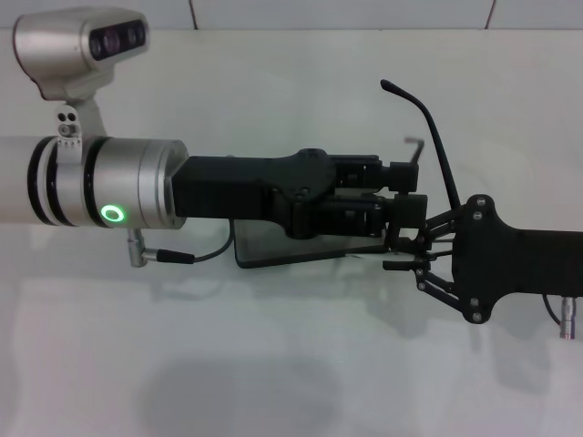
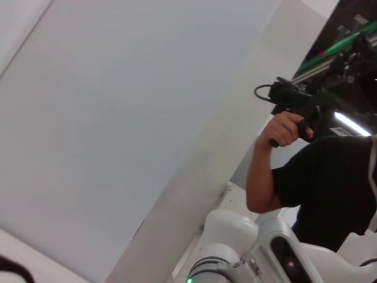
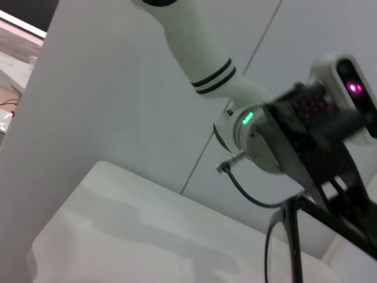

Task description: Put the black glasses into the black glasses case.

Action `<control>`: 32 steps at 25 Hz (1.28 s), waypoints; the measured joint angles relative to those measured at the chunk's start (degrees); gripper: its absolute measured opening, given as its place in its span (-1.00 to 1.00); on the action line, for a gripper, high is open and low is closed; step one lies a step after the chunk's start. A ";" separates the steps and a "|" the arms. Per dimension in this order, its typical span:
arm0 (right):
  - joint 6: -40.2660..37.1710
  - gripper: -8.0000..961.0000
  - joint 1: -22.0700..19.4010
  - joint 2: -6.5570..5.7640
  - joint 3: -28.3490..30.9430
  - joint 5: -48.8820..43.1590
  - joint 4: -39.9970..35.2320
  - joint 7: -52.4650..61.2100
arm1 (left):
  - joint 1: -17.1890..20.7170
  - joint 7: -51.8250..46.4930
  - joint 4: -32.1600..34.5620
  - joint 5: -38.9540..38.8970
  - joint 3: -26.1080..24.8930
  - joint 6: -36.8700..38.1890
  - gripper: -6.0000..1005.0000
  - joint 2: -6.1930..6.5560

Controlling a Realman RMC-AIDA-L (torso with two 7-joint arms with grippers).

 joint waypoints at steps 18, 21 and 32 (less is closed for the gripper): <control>-0.13 -0.77 -0.64 0.06 -0.98 0.30 -0.32 -1.76 | -1.17 -1.96 -1.48 -0.06 1.10 -1.26 0.33 0.00; -0.04 -0.77 -0.42 0.05 -0.98 0.30 -0.16 -1.78 | -1.66 -1.97 -1.73 0.10 1.73 -1.44 0.33 0.00; -0.02 -0.77 -0.55 0.05 -0.97 0.30 0.06 -1.81 | -3.06 -3.86 -1.83 2.65 4.06 -3.27 0.33 0.00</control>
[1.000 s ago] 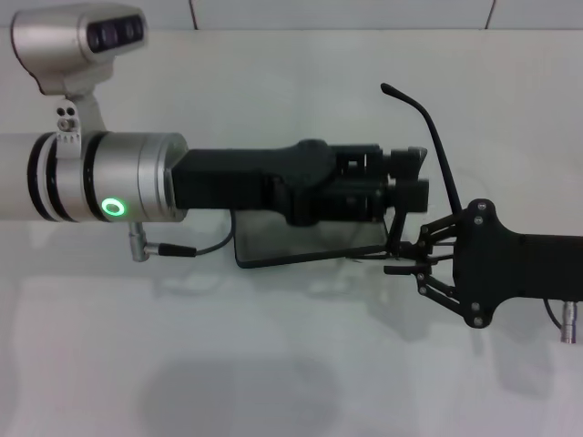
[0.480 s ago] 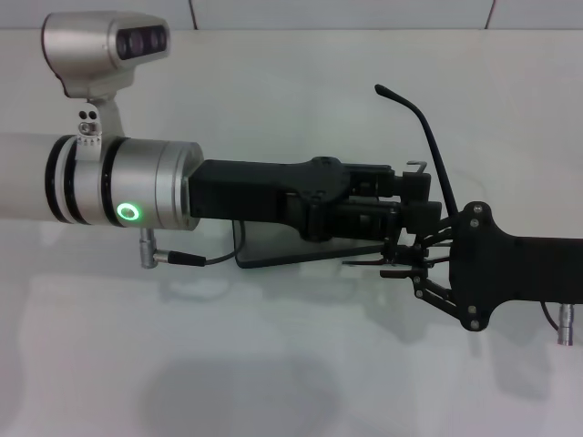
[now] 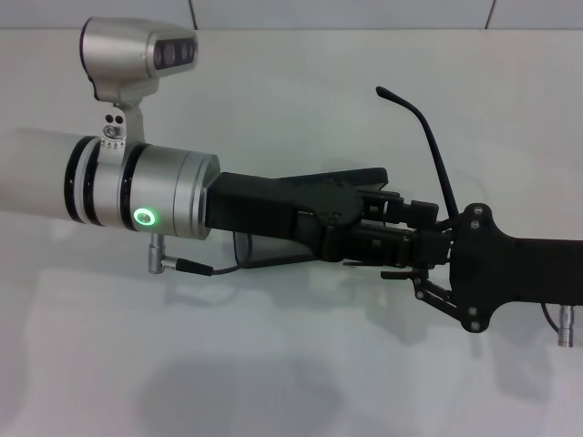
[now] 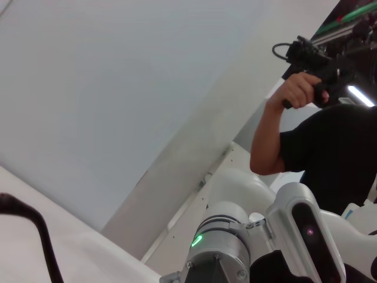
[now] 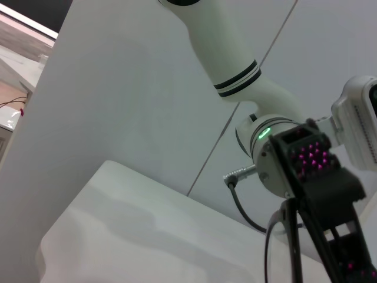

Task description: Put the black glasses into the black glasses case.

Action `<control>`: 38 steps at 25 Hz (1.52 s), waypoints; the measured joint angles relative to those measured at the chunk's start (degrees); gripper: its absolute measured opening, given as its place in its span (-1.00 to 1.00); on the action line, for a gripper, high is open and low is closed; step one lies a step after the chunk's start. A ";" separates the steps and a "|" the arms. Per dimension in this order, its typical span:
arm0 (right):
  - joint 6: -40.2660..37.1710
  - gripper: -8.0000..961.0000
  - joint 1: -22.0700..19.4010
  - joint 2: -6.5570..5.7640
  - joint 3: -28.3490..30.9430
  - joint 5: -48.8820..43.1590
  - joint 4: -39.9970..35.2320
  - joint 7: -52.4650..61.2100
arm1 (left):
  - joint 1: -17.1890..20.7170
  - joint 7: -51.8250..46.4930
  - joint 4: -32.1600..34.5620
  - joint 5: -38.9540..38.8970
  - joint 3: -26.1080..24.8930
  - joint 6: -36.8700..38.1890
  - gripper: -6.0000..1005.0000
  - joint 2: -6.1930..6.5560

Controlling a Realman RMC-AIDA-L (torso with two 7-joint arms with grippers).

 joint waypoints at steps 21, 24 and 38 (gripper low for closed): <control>-23.23 -0.78 2.31 0.01 -1.85 6.87 8.10 -8.19 | 1.70 5.27 0.03 -2.26 -0.19 -13.03 0.33 -0.22; -22.77 -0.78 5.72 0.11 -3.32 7.94 12.86 -7.35 | 1.35 8.40 -0.17 -3.92 -0.08 -12.87 0.33 -0.54; -14.97 -0.78 12.64 -0.09 -2.54 10.02 25.28 0.15 | 2.72 21.41 -0.37 -10.04 2.62 -1.85 0.33 -0.28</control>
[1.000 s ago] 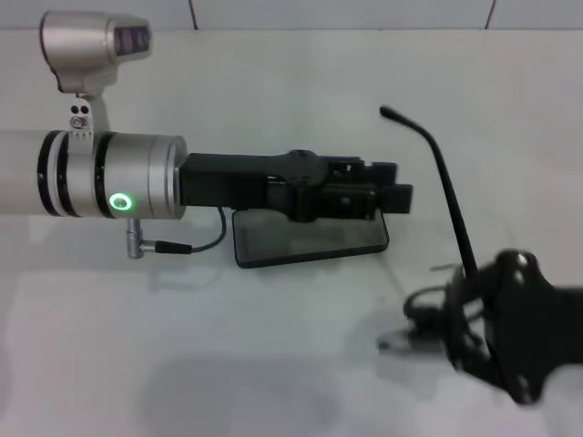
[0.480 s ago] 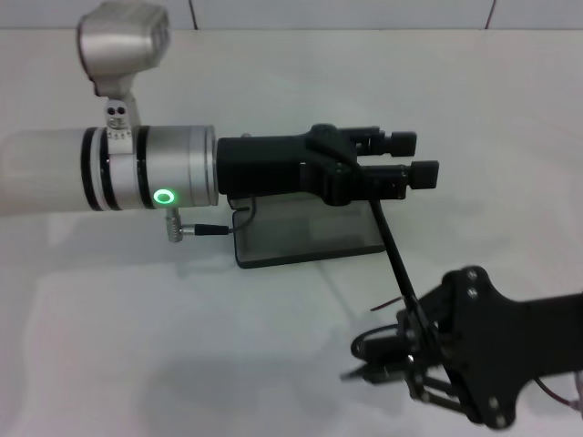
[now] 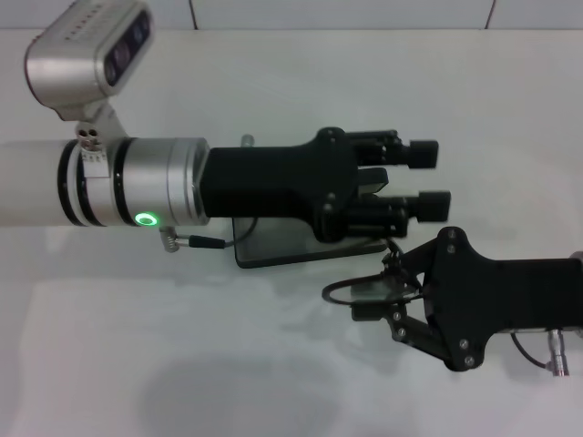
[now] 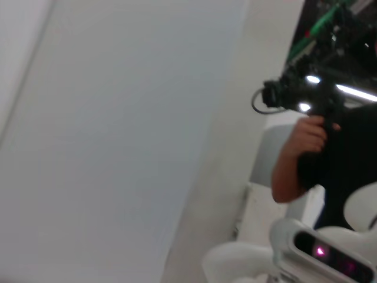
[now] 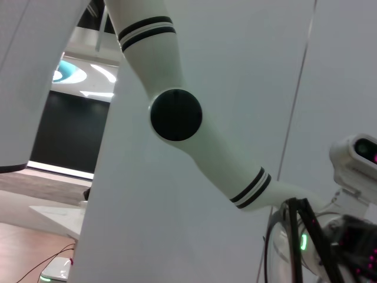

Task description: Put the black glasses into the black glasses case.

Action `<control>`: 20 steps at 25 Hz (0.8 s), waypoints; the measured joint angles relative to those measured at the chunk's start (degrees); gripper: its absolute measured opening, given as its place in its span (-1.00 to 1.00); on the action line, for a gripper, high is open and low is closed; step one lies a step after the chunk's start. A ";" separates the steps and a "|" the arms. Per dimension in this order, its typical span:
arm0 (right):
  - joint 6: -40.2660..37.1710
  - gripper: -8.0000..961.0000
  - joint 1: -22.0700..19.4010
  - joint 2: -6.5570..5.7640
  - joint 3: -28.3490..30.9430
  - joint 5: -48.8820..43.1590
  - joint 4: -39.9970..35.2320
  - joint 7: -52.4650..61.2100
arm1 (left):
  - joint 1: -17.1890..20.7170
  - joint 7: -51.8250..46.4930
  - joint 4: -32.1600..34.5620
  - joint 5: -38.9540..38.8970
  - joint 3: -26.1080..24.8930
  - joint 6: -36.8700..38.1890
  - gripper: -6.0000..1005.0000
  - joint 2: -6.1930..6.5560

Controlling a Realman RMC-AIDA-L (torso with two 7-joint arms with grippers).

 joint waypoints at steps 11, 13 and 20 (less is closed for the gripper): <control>0.81 -0.78 -0.13 -0.65 1.00 -1.30 -0.36 0.62 | -0.66 0.73 0.27 -0.55 0.68 -2.09 0.32 0.23; 1.13 -0.78 -0.13 -0.80 0.99 -3.18 -0.85 0.64 | 0.37 0.69 0.28 -1.64 -2.16 -3.71 0.32 0.25; 22.42 -0.73 -5.99 0.08 -3.83 -6.07 -15.36 4.79 | 3.99 0.10 0.29 -2.45 -13.27 -4.77 0.32 1.74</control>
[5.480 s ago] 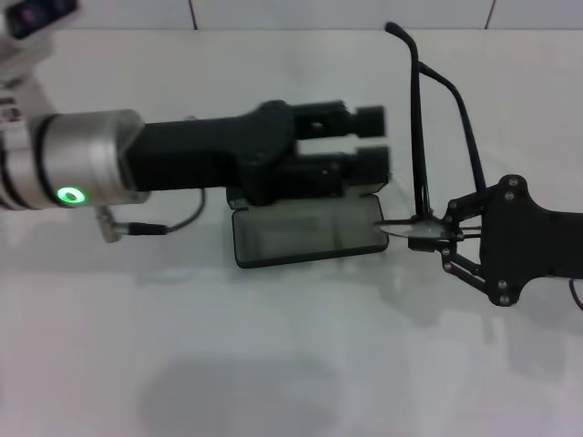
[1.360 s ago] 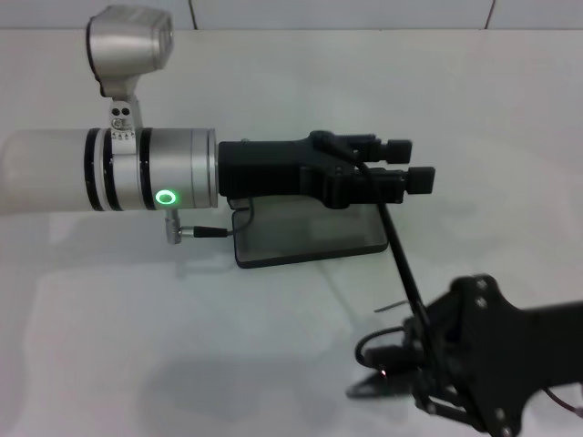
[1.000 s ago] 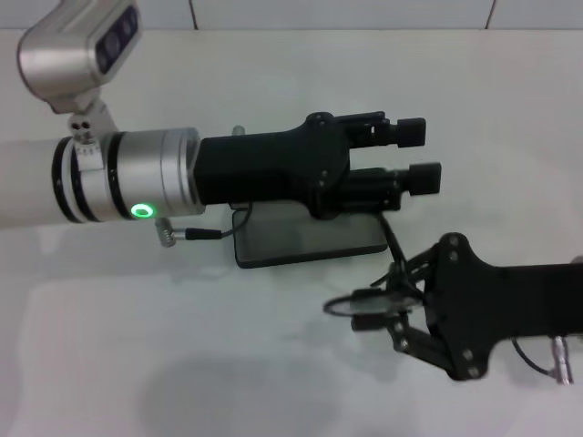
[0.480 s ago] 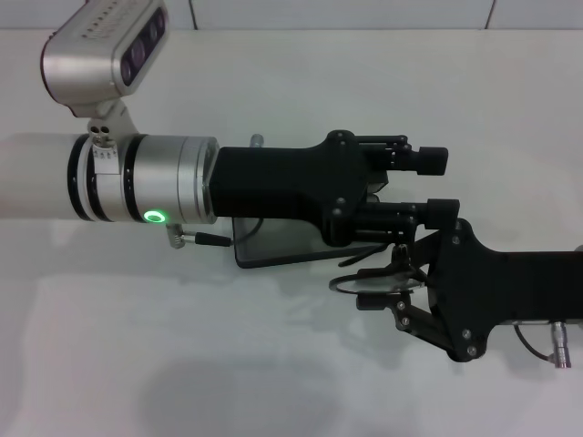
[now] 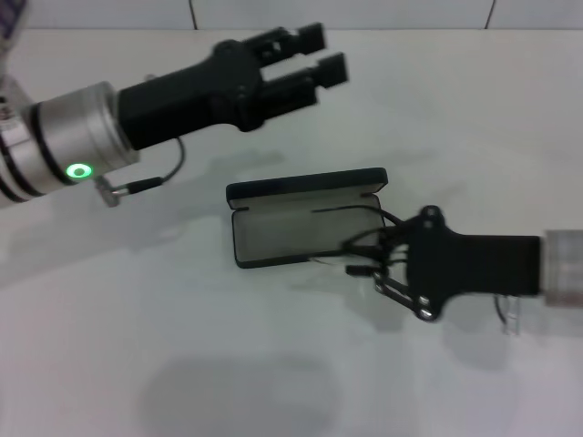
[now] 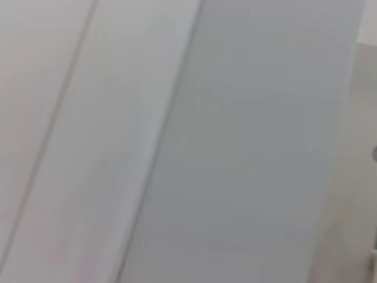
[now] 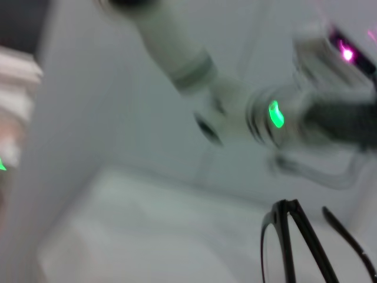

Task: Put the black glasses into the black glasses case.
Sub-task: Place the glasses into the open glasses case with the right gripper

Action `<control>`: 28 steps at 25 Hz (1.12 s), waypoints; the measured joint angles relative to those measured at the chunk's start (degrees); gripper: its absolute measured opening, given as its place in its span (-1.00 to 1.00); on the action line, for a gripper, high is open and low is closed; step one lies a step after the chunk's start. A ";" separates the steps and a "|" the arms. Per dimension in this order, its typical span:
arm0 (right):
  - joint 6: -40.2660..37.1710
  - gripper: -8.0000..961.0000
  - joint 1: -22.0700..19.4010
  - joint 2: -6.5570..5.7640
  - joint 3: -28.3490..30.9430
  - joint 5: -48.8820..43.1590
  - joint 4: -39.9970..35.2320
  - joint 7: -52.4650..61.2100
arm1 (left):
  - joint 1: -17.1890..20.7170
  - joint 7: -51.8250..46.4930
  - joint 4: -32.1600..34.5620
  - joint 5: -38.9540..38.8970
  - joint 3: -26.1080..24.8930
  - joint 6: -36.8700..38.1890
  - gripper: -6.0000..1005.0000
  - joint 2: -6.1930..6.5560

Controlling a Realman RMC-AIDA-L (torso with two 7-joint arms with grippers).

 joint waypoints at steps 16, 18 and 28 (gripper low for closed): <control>47.13 -0.63 -3.03 0.11 -28.52 -3.95 -17.85 4.35 | 0.46 -0.73 -0.03 0.35 -1.01 -2.08 0.31 0.17; 48.11 -0.62 -2.35 0.14 -29.33 -3.79 -17.27 4.34 | 0.20 -0.61 -0.03 0.36 -0.97 -2.11 0.31 0.12; 54.95 -0.56 0.03 0.19 -34.24 -2.62 -15.38 4.67 | -0.69 -0.53 -0.40 0.78 -0.59 -3.49 0.30 -0.05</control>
